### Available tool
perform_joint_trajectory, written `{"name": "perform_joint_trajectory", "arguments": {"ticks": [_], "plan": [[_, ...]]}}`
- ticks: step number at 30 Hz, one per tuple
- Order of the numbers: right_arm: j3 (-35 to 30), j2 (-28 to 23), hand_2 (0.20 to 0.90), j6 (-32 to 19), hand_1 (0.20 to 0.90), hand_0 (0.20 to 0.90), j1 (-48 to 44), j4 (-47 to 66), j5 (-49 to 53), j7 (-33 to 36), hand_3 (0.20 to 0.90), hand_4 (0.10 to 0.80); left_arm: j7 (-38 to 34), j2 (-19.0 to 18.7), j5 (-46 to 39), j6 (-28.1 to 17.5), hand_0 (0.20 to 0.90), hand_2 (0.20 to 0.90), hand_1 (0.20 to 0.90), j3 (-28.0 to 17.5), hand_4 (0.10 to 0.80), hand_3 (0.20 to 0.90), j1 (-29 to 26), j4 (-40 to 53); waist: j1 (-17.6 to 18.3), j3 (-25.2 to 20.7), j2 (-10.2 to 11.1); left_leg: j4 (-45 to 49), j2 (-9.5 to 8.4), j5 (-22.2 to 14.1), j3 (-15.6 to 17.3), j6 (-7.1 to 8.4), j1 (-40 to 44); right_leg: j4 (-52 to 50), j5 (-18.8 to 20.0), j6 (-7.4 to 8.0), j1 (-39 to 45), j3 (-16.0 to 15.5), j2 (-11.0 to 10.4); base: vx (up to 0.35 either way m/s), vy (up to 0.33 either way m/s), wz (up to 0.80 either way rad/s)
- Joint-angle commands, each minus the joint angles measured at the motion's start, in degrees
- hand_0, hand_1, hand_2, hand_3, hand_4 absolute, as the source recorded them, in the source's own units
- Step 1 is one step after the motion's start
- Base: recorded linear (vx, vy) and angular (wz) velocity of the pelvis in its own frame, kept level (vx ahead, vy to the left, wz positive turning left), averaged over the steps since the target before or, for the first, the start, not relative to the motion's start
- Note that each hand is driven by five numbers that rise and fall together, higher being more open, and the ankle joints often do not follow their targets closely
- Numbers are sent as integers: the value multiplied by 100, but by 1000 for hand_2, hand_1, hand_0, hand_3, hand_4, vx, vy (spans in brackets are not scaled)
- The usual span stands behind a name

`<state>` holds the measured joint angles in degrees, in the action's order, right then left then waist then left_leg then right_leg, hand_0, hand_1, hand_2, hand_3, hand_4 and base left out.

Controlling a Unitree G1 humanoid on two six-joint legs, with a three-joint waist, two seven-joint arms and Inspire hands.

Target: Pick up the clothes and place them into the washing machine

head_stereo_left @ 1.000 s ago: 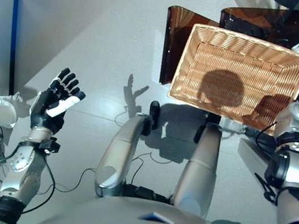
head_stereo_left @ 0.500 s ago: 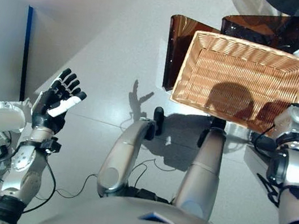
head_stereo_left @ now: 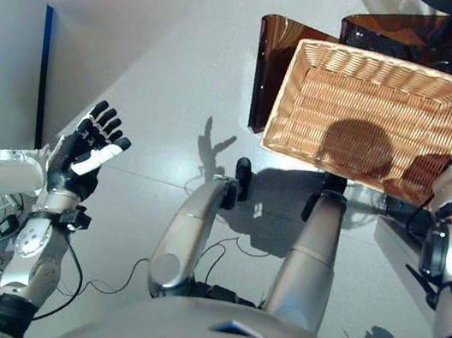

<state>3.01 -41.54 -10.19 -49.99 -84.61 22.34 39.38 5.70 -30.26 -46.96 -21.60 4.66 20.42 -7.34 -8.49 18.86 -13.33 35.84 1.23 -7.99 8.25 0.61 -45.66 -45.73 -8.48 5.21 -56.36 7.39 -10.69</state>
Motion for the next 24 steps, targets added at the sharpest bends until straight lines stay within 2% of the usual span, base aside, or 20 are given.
{"name": "perform_joint_trajectory", "arguments": {"ticks": [1,2,3,9,16,19,20,21,24], "plan": [[454,-647,518,-179,518,518,-64,259,-251,-1066,518,527,14,-261,-49,-334,900,900,900,-947,800,900,49,-166,143,39,-90,-607,98,640,89,164,-333,-126,-46,-280,-30,-249,111,0,0,0],[467,-649,263,-190,263,263,-86,274,-246,-1064,263,345,15,-249,-41,-333,900,900,900,-970,800,900,45,-161,145,37,-95,-597,92,640,84,165,-347,-136,-46,-279,-42,-258,110,0,0,0],[490,-646,200,-201,200,200,-90,289,-268,-1083,200,300,20,-218,-38,-339,900,900,900,-969,800,900,40,-152,141,38,-90,-588,92,643,75,165,-361,-138,-45,-279,-47,-262,109,0,0,0],[393,-663,200,-276,200,200,-285,204,-172,-897,200,300,-1,-169,2,-387,900,900,900,-994,800,900,56,-141,113,51,-124,-561,84,626,73,163,-381,-156,-55,-278,-63,-284,104,0,1,1],[14,-558,200,-656,200,200,-301,467,494,-773,200,300,-83,-146,59,-460,900,900,900,-1024,800,900,32,-146,112,74,-97,-538,93,599,75,162,-412,-192,-64,-289,-108,-279,121,0,0,0],[-513,-471,200,-1064,200,200,-281,576,1696,-977,200,300,-120,-126,26,-443,900,900,900,-1042,800,900,-16,-183,153,76,-46,-543,104,577,68,168,-409,-171,-80,-302,-92,-282,130,9,0,3],[-516,-473,200,-1066,200,200,-279,573,1700,-983,200,300,-120,-129,25,-443,900,900,900,-1040,800,900,-17,-183,150,75,-45,-543,104,577,68,168,-408,-171,-80,-302,-92,-281,131,0,0,0],[-821,-467,200,-1268,200,200,-356,476,2318,-968,200,300,-141,-110,-8,-419,900,900,900,-1013,800,900,-24,-193,156,53,-44,-553,101,565,59,167,-398,-169,-96,-305,-78,-280,138,0,0,0],[-974,-424,200,-1465,200,200,-499,481,2745,-962,200,300,-173,-120,-38,-402,900,900,900,-1021,800,900,-23,-202,149,32,-32,-561,100,553,60,166,-389,-158,-99,-313,-66,-277,149,12,1,-1]]}}
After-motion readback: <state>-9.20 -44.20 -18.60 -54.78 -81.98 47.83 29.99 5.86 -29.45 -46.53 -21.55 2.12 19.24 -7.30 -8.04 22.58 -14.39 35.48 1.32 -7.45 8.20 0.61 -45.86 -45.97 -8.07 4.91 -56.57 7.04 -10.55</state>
